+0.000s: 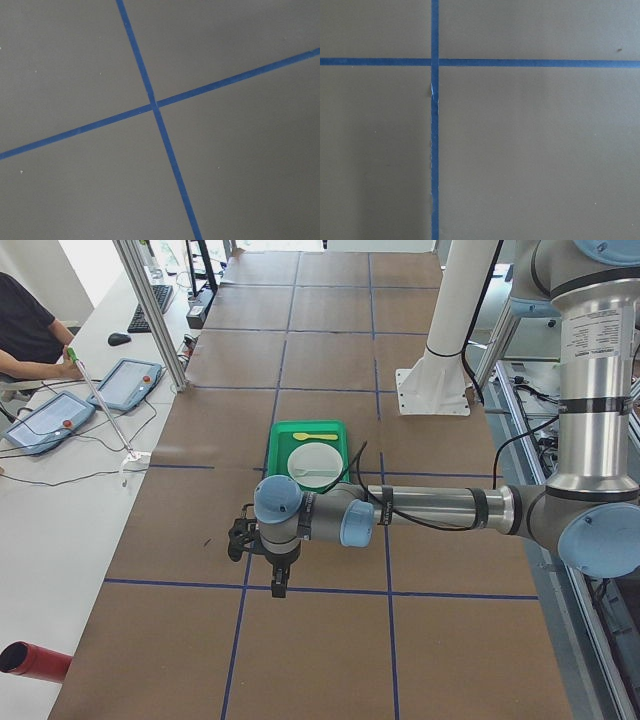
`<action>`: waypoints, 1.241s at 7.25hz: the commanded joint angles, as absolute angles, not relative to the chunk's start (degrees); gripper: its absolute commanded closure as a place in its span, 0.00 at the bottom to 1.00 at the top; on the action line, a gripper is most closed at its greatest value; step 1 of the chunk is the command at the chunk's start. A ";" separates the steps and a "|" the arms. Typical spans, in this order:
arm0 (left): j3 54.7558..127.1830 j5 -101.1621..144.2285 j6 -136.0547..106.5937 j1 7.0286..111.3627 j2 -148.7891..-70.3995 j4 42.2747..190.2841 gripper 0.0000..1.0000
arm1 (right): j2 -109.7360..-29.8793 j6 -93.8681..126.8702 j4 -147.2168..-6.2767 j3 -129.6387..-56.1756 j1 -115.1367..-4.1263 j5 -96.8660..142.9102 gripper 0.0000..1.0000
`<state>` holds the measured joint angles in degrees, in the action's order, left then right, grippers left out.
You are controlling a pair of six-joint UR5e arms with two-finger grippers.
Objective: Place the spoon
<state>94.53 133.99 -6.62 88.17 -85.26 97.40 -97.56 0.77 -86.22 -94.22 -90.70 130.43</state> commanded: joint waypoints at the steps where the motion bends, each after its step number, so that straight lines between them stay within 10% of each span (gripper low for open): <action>1: 93.96 134.03 -11.42 88.42 -84.82 97.47 0.00 | -97.56 0.70 -86.22 -94.22 -90.70 130.43 0.00; 9: 94.83 134.30 -1.36 92.02 -84.02 97.04 0.00 | -97.56 0.79 -86.22 -94.22 -90.70 130.43 0.00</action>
<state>94.71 134.10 -4.79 92.02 -84.05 97.42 -97.56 0.75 -86.22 -94.22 -90.70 130.43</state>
